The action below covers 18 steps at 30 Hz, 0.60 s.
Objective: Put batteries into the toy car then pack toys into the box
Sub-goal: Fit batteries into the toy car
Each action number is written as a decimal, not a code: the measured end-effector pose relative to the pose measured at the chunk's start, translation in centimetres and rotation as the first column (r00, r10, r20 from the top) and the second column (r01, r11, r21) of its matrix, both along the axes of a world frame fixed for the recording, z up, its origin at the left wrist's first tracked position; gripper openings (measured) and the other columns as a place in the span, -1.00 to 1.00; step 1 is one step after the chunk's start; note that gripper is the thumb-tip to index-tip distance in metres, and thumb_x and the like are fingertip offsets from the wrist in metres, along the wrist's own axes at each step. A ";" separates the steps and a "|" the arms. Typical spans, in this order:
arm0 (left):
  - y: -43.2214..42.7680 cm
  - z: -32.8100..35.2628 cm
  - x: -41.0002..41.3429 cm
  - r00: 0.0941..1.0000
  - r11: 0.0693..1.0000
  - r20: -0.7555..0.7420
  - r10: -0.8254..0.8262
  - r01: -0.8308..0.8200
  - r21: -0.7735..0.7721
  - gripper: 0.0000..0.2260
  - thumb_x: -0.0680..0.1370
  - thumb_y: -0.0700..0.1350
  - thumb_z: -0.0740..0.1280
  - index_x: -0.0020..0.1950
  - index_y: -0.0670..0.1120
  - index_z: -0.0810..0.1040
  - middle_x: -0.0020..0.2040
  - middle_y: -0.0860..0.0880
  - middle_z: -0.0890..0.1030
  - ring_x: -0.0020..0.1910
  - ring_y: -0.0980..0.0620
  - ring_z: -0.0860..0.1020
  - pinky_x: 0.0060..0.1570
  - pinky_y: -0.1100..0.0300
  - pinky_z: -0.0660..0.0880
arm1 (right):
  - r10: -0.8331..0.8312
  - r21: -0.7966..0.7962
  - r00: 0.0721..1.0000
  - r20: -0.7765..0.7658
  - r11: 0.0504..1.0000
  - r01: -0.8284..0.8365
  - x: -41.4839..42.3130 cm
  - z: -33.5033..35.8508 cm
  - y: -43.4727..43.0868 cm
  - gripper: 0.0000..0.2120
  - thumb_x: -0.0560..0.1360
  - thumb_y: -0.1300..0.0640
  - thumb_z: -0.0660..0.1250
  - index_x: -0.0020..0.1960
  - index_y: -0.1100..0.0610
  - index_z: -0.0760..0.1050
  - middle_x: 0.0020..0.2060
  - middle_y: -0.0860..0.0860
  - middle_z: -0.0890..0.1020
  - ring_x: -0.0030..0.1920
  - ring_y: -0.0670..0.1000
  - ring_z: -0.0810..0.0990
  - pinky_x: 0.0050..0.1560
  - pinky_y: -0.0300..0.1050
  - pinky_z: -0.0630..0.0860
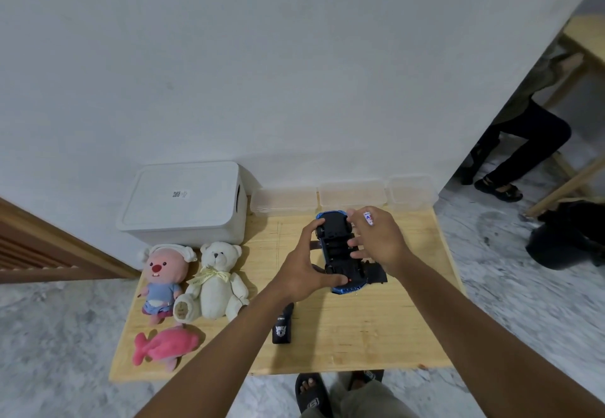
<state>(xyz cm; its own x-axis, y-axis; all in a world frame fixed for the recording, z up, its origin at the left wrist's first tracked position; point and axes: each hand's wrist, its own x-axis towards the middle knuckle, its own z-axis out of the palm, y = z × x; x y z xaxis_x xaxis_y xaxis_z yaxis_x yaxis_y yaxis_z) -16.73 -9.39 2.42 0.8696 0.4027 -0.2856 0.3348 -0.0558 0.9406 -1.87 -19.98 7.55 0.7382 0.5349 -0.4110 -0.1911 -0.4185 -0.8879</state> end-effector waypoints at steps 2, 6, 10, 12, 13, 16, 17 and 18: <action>0.1 -0.1 0.0 1.000 1.000 -0.005 -0.008 0.008 -0.010 -0.01 0.32 -0.22 0.66 0.50 0.34 0.18 0.32 0.06 0.51 0.18 -0.19 0.63 0.01 0.08 0.67 | 0.062 -0.044 0.997 -0.041 0.997 -0.064 0.5 0.0 -0.3 -0.83 0.63 0.09 0.29 0.06 0.17 0.58 -0.16 0.06 0.55 -0.37 0.00 0.50 -0.47 -0.19 0.43; 0.6 -0.4 0.0 1.000 0.999 -0.013 -0.025 0.025 -0.024 0.00 0.32 -0.22 0.67 0.52 0.34 0.16 0.35 -0.04 0.49 0.16 0.01 0.66 0.11 -0.04 0.66 | 0.128 -0.141 0.991 -0.043 0.981 -0.133 1.0 -0.3 -0.9 -0.84 0.60 0.10 0.28 0.03 0.17 0.57 -0.29 0.01 0.45 -0.43 -0.04 0.29 -0.46 -0.20 0.22; 1.0 -0.6 0.0 0.998 0.998 -0.031 -0.046 0.044 -0.041 0.00 0.34 -0.22 0.66 0.53 0.34 0.16 0.34 -0.01 0.50 0.30 -0.03 0.58 0.12 -0.01 0.66 | 0.120 -0.213 0.973 0.198 0.974 -0.077 0.9 -1.3 -1.6 -0.78 0.60 0.10 0.23 -0.01 0.12 0.64 -0.27 -0.10 0.58 -0.31 -0.08 0.46 -0.30 -0.20 0.32; 1.3 -0.7 -0.1 0.998 0.997 -0.043 -0.051 0.049 -0.052 -0.01 0.32 -0.20 0.66 0.52 0.35 0.17 0.34 0.02 0.52 0.35 -0.09 0.54 0.14 -0.02 0.65 | 0.230 -0.257 0.918 0.323 0.955 -0.150 0.6 -1.9 -2.1 -0.84 0.59 -0.01 0.31 0.05 -0.01 0.65 0.00 -0.18 0.65 -0.08 -0.10 0.58 -0.15 -0.26 0.40; 1.4 -0.8 -0.1 0.997 0.997 -0.050 -0.052 0.050 -0.057 -0.01 0.31 -0.18 0.66 0.51 0.36 0.17 0.33 0.02 0.52 0.35 -0.11 0.54 0.16 -0.04 0.64 | 0.274 -0.269 0.892 0.358 0.946 -0.183 0.6 -2.1 -2.4 -0.83 0.57 -0.07 0.36 0.10 -0.06 0.63 0.04 -0.22 0.64 -0.07 -0.12 0.60 -0.15 -0.31 0.41; 1.9 -1.0 -0.2 0.996 0.996 -0.076 -0.054 0.048 -0.079 0.00 0.26 -0.11 0.65 0.50 0.40 0.18 0.33 0.00 0.54 0.30 -0.16 0.58 0.16 -0.07 0.64 | 0.375 -0.290 0.818 0.436 0.919 -0.267 0.3 -2.8 -3.3 -0.67 0.56 -0.13 0.38 0.31 -0.19 0.52 -0.08 -0.26 0.60 -0.34 -0.23 0.52 -0.25 -0.33 0.35; 2.1 -1.0 -0.1 0.995 0.995 -0.084 -0.057 0.050 -0.084 0.00 0.24 -0.11 0.65 0.49 0.41 0.18 0.32 -0.01 0.54 0.29 -0.18 0.59 0.16 -0.08 0.64 | 0.393 -0.299 0.792 0.466 0.913 -0.278 0.3 -3.1 -3.5 -0.66 0.59 -0.11 0.33 0.36 -0.21 0.49 -0.17 -0.24 0.61 -0.44 -0.20 0.49 -0.30 -0.30 0.34; 2.3 -1.0 -0.1 0.994 0.995 -0.093 -0.062 0.054 -0.089 -0.01 0.25 -0.12 0.64 0.49 0.41 0.18 0.32 0.00 0.54 0.29 -0.19 0.59 0.15 -0.08 0.65 | 0.411 -0.317 0.766 0.495 0.906 -0.281 0.2 -3.3 -3.6 -0.65 0.62 -0.09 0.28 0.40 -0.24 0.45 -0.28 -0.21 0.61 -0.50 -0.17 0.47 -0.34 -0.27 0.34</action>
